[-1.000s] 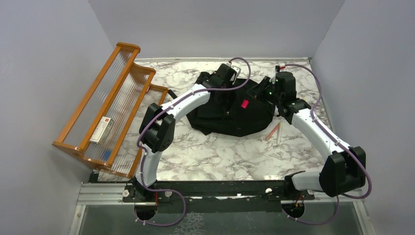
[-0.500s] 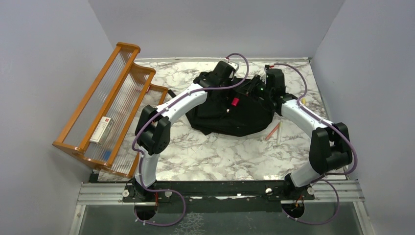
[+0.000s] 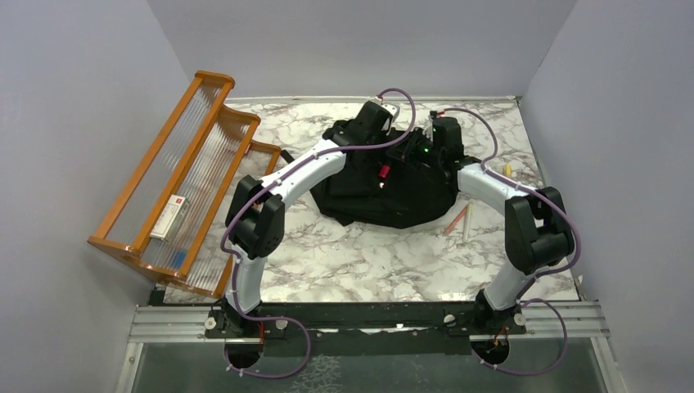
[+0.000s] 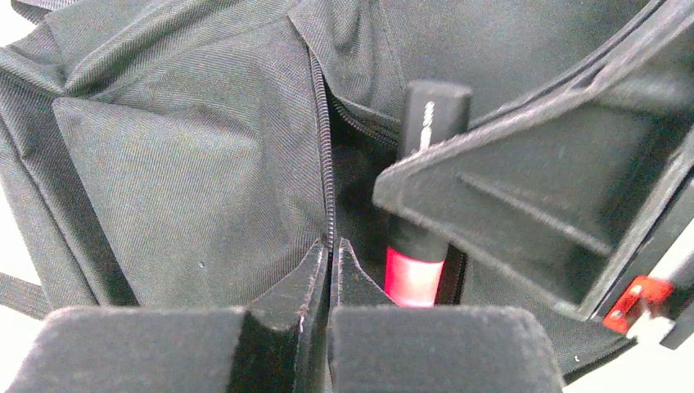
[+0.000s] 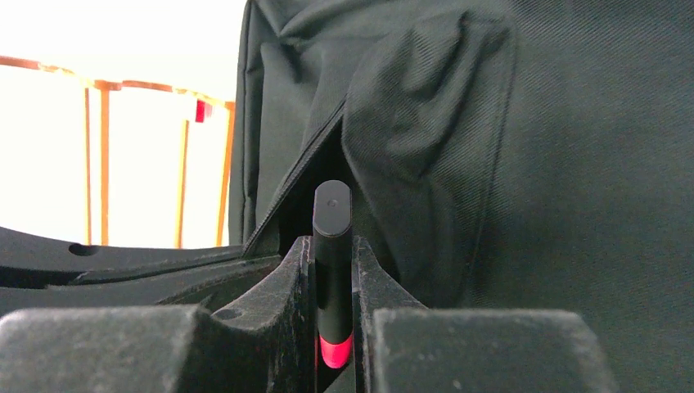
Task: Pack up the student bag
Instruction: Place the stationery in the student bag.
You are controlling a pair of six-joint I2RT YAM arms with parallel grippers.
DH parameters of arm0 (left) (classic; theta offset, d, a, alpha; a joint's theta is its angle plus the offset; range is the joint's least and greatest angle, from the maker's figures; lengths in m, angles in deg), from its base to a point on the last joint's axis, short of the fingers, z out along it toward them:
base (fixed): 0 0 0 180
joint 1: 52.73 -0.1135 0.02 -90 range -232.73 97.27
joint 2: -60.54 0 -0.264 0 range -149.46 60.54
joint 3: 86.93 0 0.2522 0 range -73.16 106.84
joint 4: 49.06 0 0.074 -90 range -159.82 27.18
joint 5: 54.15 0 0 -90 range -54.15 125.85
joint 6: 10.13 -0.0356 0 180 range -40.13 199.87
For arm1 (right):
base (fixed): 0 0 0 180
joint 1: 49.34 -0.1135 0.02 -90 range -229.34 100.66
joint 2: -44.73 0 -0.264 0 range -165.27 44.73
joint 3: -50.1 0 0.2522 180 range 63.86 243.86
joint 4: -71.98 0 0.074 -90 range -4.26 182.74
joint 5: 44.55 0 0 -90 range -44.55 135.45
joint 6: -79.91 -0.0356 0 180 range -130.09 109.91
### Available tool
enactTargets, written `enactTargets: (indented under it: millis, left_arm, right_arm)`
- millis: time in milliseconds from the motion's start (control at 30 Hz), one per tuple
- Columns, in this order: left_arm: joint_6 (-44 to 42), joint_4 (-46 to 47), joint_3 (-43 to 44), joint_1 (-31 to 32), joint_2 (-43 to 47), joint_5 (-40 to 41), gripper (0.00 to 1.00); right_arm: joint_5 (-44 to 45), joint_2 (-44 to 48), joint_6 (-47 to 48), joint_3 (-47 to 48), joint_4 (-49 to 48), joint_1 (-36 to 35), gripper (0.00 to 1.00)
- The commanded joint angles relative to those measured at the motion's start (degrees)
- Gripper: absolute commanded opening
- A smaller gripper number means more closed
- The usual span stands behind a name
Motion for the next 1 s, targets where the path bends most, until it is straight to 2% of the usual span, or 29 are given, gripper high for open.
enactTargets:
  millis: [0,233,333,500,633,967]
  left_arm:
    - [0.96,2.02,-0.44,-0.17,3.33,-1.48,0.0]
    - [1.61,2.43,-2.03,-0.17,4.11,-1.48,0.0]
    - [1.79,2.67,-2.82,-0.17,4.54,-1.43,0.0]
    - [2.08,2.95,-3.25,-0.22,4.87,-1.78,0.0]
    - [2.06,3.07,-3.59,-0.17,4.99,-1.78,0.0]
    - [2.13,3.29,-3.97,-0.18,4.62,-1.87,0.0]
  right_arm:
    - [0.15,-0.71,1.84,1.23,-2.9,-2.53,0.01]
    - [0.63,-1.48,1.18,-0.66,-2.66,-4.86,0.03]
    - [0.6,-2.6,1.03,0.01,-1.59,-5.18,0.12]
    - [0.55,-3.75,1.91,1.96,-0.1,-5.25,0.34]
    - [2.07,-2.47,2.88,2.74,1.07,-5.2,0.43]
    - [6.95,3.07,5.48,2.45,4.0,-5.22,0.48]
